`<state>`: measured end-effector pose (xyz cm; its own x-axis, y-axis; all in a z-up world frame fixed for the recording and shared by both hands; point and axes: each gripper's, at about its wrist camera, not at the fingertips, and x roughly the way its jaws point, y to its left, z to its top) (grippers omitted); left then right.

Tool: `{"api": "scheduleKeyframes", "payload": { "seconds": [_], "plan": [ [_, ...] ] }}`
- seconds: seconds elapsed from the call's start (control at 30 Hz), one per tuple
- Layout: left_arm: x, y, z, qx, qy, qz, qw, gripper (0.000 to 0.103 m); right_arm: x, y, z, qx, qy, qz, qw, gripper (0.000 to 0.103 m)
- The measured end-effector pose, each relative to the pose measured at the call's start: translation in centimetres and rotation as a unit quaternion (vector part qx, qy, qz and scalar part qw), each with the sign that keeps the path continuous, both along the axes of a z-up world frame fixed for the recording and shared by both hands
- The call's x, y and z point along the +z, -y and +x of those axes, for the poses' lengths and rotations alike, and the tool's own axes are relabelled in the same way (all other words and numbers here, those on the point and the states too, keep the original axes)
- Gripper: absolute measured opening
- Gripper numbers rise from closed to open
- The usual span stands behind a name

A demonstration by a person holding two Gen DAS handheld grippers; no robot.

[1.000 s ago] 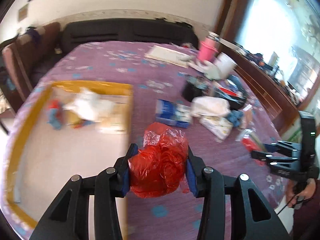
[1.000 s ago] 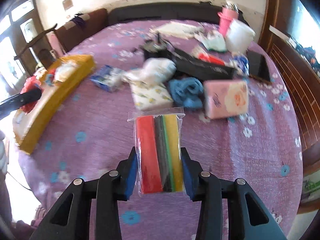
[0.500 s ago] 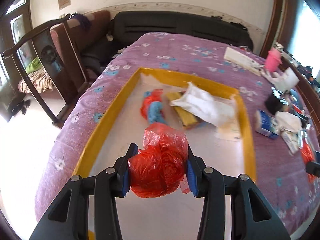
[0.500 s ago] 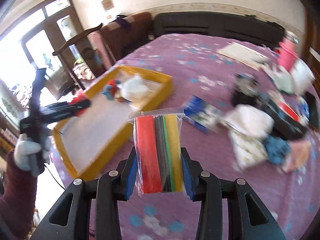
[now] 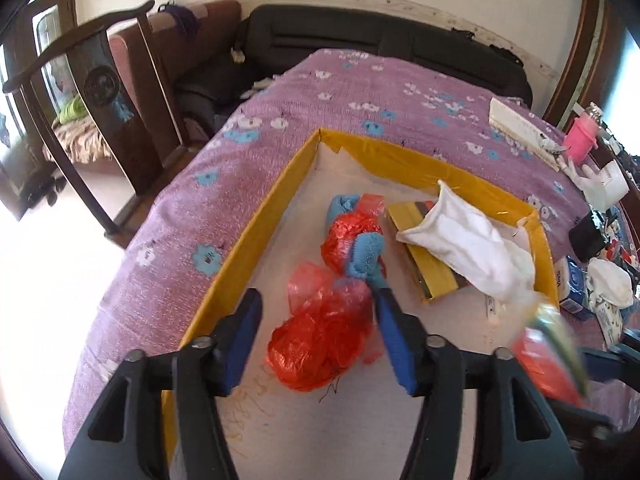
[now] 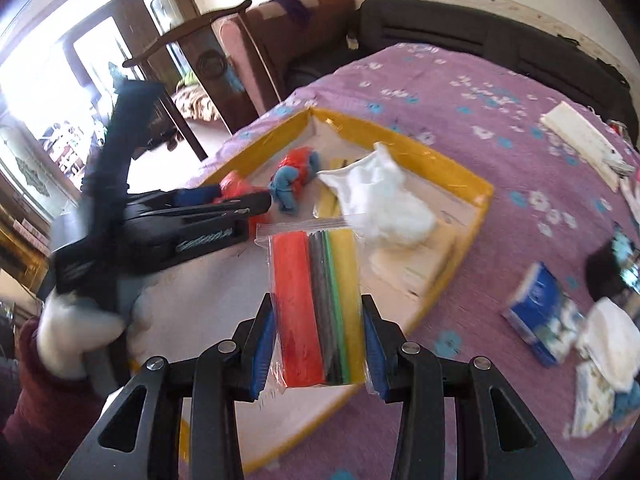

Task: Organize soft objects
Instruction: 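Carry both held items into the yellow tray and open both tools, then grasp the blue Vinda tissue pack with the left tool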

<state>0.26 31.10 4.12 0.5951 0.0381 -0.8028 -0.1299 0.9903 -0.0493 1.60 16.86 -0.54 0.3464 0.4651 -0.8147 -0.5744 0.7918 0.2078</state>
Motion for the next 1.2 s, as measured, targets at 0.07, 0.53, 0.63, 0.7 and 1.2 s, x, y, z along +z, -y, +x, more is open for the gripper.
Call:
{"api": "scheduleKeyframes", "payload": {
  "seconds": [0.07,0.53,0.63,0.7,1.2],
  "plan": [
    [0.4,-0.3,-0.5,0.000,0.009,-0.006,0.9999,0.069,-0.7,-1.1,0.7,0.001,-0.008,0.001,1.000,0.045],
    [4.4,0.7,-5.4,0.002,0.087,0.003,0.9962,0.077,-2.5,-1.2,9.7,-0.058,-0.077,0.079,0.992,0.068],
    [4.8,1.9,-6.0,0.002,0.093,0.032,0.9951,0.081,-1.6,-0.5,9.7,-0.066,-0.071,0.098,0.990,0.068],
    [4.9,2.5,-6.4,0.003,0.098,0.052,0.9938,0.082,-0.2,0.5,8.4,-0.061,-0.052,0.107,0.991,0.069],
    [5.7,9.9,-8.8,-0.024,0.104,0.128,0.9860,0.084,2.3,15.7,0.0,-0.138,0.045,0.094,0.985,0.075]
  ]
}}
